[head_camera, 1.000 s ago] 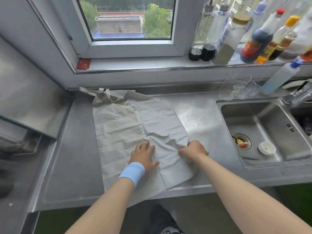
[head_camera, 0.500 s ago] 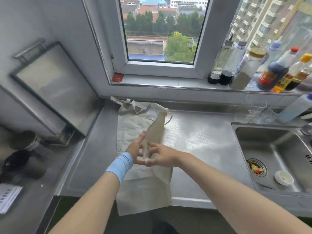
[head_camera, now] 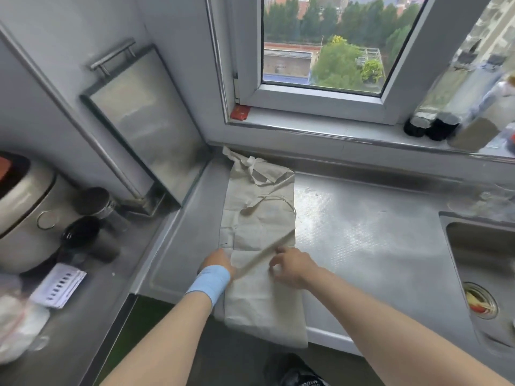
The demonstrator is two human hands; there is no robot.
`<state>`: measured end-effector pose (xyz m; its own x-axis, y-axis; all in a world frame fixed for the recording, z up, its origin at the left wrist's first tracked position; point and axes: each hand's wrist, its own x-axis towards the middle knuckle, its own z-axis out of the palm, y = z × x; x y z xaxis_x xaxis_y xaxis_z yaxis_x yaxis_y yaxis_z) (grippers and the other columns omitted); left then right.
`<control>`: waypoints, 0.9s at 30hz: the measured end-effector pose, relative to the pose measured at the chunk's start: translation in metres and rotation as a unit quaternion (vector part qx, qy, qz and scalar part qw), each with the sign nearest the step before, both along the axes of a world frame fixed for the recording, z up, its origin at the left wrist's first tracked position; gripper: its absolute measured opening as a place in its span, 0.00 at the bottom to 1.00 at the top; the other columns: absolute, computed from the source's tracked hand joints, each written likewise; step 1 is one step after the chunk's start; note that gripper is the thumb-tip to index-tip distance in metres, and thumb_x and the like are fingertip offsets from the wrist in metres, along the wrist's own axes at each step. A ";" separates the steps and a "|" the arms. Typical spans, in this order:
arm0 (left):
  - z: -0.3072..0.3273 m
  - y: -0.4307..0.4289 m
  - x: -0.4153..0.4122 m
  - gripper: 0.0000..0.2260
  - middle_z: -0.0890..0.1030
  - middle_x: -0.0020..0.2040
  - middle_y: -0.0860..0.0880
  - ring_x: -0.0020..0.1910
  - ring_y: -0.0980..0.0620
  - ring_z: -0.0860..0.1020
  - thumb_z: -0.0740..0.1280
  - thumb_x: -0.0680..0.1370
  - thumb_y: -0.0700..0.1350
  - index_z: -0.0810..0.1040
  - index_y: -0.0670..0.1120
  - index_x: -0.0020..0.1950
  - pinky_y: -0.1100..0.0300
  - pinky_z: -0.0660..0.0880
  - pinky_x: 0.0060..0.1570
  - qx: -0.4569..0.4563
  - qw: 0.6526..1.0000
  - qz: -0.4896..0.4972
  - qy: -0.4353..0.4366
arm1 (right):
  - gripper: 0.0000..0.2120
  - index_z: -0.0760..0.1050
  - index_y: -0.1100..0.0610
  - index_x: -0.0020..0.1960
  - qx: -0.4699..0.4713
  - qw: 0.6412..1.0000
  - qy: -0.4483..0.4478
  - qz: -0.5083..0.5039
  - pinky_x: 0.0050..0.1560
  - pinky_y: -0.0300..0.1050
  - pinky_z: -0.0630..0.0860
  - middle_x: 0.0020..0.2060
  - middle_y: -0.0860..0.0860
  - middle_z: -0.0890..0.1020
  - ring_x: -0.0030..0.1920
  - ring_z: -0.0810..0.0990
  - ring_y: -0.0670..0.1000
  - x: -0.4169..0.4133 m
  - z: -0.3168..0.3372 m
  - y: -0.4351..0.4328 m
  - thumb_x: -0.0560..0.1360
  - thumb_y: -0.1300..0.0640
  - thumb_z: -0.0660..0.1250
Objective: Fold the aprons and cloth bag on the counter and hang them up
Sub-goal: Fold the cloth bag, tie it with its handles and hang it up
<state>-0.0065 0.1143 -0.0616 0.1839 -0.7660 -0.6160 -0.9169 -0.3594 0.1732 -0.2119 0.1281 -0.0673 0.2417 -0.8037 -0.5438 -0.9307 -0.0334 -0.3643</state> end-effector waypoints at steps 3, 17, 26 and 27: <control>0.005 -0.029 -0.010 0.13 0.75 0.62 0.46 0.60 0.42 0.76 0.63 0.75 0.44 0.73 0.48 0.59 0.52 0.74 0.57 -0.137 0.990 -0.023 0.017 | 0.18 0.76 0.48 0.64 -0.045 0.996 -0.018 -0.073 0.64 0.49 0.70 0.63 0.48 0.79 0.64 0.76 0.53 -0.003 0.007 -0.025 0.76 0.53 0.59; -0.009 -0.148 -0.067 0.21 0.66 0.70 0.49 0.67 0.46 0.66 0.61 0.80 0.46 0.63 0.52 0.73 0.51 0.68 0.62 -0.208 0.956 -0.208 0.006 | 0.20 0.71 0.53 0.68 -0.054 0.966 -0.022 -0.252 0.57 0.49 0.74 0.63 0.54 0.77 0.61 0.76 0.58 -0.047 -0.018 -0.146 0.77 0.51 0.59; -0.013 -0.229 -0.123 0.21 0.74 0.67 0.46 0.66 0.42 0.71 0.63 0.78 0.49 0.67 0.49 0.71 0.49 0.69 0.64 -0.141 0.969 -0.190 0.065 | 0.23 0.67 0.52 0.72 -0.057 0.941 -0.119 -0.311 0.62 0.52 0.72 0.67 0.55 0.71 0.63 0.75 0.60 -0.056 -0.025 -0.218 0.77 0.58 0.59; -0.014 -0.236 -0.129 0.22 0.74 0.67 0.45 0.66 0.42 0.72 0.64 0.78 0.50 0.67 0.49 0.71 0.49 0.70 0.64 -0.131 0.972 -0.183 0.068 | 0.24 0.72 0.50 0.69 -0.051 0.932 -0.172 -0.316 0.62 0.50 0.74 0.64 0.52 0.76 0.62 0.77 0.58 -0.059 -0.027 -0.228 0.74 0.61 0.58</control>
<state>-0.1357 -0.1222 -0.0761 -0.2002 -0.8983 -0.3912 -0.9376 0.0598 0.3425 -0.2711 -0.1001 -0.0947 -0.1523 -0.8879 -0.4342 -0.6048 0.4312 -0.6696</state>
